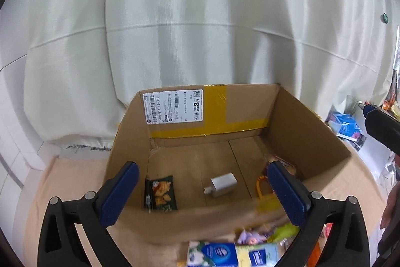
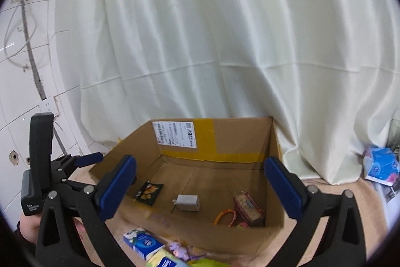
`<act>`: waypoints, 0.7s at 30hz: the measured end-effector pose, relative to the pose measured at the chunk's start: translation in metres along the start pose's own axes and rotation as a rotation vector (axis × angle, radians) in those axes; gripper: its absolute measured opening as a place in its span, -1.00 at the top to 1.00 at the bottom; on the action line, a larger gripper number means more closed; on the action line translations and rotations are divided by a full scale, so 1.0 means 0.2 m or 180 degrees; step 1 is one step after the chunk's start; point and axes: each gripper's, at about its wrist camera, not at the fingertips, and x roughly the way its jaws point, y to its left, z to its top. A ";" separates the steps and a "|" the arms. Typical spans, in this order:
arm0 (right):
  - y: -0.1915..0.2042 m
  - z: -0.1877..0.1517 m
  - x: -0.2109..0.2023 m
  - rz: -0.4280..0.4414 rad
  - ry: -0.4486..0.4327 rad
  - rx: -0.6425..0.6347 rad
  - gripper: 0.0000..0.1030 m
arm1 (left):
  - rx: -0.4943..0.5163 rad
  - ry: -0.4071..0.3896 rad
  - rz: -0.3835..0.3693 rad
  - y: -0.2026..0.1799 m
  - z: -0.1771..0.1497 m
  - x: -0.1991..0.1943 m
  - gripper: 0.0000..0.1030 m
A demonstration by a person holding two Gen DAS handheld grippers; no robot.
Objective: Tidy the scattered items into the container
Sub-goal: 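Withdraw both grippers back toward the remaining items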
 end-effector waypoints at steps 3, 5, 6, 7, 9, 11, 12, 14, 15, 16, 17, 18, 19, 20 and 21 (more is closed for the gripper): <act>0.03 -0.03 -0.10 0.0001 -0.0036 -0.0008 -1.00 | 0.0002 -0.0049 -0.0002 -0.01 -0.08 -0.10 -1.00; 0.05 -0.06 -0.16 -0.0015 -0.0027 -0.0014 -1.00 | 0.0014 -0.0076 -0.0004 -0.02 -0.13 -0.16 -1.00; 0.06 -0.08 -0.18 -0.0025 -0.0021 -0.0022 -1.00 | 0.0027 -0.0084 -0.0014 -0.03 -0.18 -0.19 -1.00; 0.08 -0.10 -0.20 -0.0026 -0.0013 -0.0032 -1.00 | 0.0039 -0.0084 -0.0023 -0.03 -0.20 -0.21 -1.00; 0.09 -0.16 -0.25 -0.0023 -0.0005 -0.0039 -1.00 | 0.0057 -0.0085 -0.0013 -0.04 -0.28 -0.25 -1.00; 0.11 -0.21 -0.28 -0.0077 -0.0004 -0.0048 -1.00 | 0.0046 -0.0063 0.0017 -0.03 -0.35 -0.28 -1.00; 0.11 -0.23 -0.29 -0.0103 0.0010 -0.0057 -1.00 | 0.0040 -0.0041 0.0034 -0.04 -0.40 -0.29 -1.00; 0.13 -0.30 -0.31 -0.0133 0.0048 -0.0113 -1.00 | 0.0036 -0.0007 0.0038 -0.04 -0.46 -0.29 -1.00; 0.14 -0.33 -0.31 -0.0158 0.0043 -0.0140 -1.00 | 0.0028 0.0022 0.0039 -0.04 -0.51 -0.29 -1.00; 0.15 -0.37 -0.32 -0.0200 0.0041 -0.0176 -1.00 | 0.0022 0.0034 0.0040 -0.04 -0.54 -0.29 -1.00; 0.16 -0.40 -0.33 -0.0223 0.0039 -0.0191 -1.00 | 0.0014 0.0053 0.0049 -0.05 -0.59 -0.29 -1.00; 0.16 -0.43 -0.33 -0.0237 0.0044 -0.0203 -1.00 | 0.0004 0.0070 0.0065 -0.05 -0.63 -0.28 -1.00; 0.16 -0.46 -0.33 -0.0242 0.0069 -0.0207 -1.00 | 0.0007 0.0089 0.0067 -0.06 -0.66 -0.28 -1.00; 0.16 -0.49 -0.34 -0.0243 0.0091 -0.0196 -1.00 | 0.0010 0.0119 0.0058 -0.07 -0.71 -0.27 -1.00; 0.16 -0.52 -0.34 -0.0235 0.0120 -0.0187 -1.00 | 0.0006 0.0145 0.0048 -0.08 -0.74 -0.27 -1.00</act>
